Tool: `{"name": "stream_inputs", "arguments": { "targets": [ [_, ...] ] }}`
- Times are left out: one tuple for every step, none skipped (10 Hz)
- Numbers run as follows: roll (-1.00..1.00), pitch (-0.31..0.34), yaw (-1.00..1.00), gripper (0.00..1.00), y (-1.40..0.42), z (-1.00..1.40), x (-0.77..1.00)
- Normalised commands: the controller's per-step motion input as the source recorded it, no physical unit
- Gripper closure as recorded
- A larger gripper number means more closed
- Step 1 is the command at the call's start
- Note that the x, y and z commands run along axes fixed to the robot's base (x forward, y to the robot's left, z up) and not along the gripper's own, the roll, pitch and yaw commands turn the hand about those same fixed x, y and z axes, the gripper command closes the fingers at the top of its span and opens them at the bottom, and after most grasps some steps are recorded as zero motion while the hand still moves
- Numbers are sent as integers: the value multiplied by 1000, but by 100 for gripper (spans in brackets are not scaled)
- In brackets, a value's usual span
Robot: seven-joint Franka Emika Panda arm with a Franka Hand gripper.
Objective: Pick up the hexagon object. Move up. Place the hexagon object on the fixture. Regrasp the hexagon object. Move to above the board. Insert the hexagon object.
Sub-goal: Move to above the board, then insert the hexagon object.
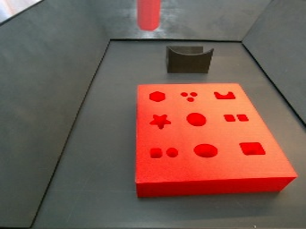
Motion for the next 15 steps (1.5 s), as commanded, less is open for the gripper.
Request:
{"name": "stream_inputs", "arguments": {
  "targets": [
    [-333, 3, -6, 100, -35, 3, -77],
    [-205, -13, -2, 100, -8, -4, -50],
    [-104, -10, -783, 100, 94, -289, 360],
    [-116, -16, -737, 100, 126, -317, 426],
    [-137, -43, -654, 100, 194, -354, 526],
    [-133, -69, -517, 100, 314, -417, 646],
    [-123, -69, -449, 100, 377, -457, 677],
    [-77, -87, -474, 100, 306, -469, 543],
    [0, -84, -383, 100, 223, -469, 240],
    [0, -74, -237, 100, 109, -500, 0],
    [0, -63, -14, 100, 0, -480, -109],
    [0, -14, 51, 100, 0, -386, -226],
    [0, -81, 100, 100, 0, -520, -220],
    [-54, -151, 0, 100, -3, -497, -143],
    [-36, -211, -183, 100, -3, -469, -60]
  ]
}}
